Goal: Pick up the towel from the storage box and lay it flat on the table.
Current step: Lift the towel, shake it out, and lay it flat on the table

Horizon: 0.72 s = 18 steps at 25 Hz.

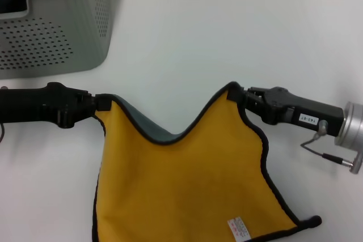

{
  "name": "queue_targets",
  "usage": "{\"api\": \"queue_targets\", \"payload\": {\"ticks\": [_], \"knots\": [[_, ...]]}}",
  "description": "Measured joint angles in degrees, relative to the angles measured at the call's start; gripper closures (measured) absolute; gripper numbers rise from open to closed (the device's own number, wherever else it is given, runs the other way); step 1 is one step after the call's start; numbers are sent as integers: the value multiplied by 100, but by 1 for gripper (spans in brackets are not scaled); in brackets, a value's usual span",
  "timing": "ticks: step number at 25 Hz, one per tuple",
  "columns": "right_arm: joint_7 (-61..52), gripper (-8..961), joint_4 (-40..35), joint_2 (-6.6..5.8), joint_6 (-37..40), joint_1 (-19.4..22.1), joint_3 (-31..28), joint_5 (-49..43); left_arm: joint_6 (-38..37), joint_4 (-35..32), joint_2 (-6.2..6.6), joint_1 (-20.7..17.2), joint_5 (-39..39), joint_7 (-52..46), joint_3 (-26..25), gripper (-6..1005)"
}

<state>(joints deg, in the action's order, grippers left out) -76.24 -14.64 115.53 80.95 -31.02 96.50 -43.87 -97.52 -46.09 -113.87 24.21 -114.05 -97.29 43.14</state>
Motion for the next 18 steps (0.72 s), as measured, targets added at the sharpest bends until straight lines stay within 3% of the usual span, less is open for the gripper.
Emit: {"api": "queue_targets", "payload": {"ticks": [6, 10, 18], "knots": [[305, 937, -146, -35, -542, 16, -477, 24, 624, -30, -54, 93, -187, -45, -8, 971], [354, 936, -149, -186, -801, -208, -619, -5, 868, -32, -67, 168, -189, -77, -10, 971], [343, 935, -133, -204, -1420, -460, -576, -80, 1344, -25, -102, 337, -287, -200, 28, 971]]}}
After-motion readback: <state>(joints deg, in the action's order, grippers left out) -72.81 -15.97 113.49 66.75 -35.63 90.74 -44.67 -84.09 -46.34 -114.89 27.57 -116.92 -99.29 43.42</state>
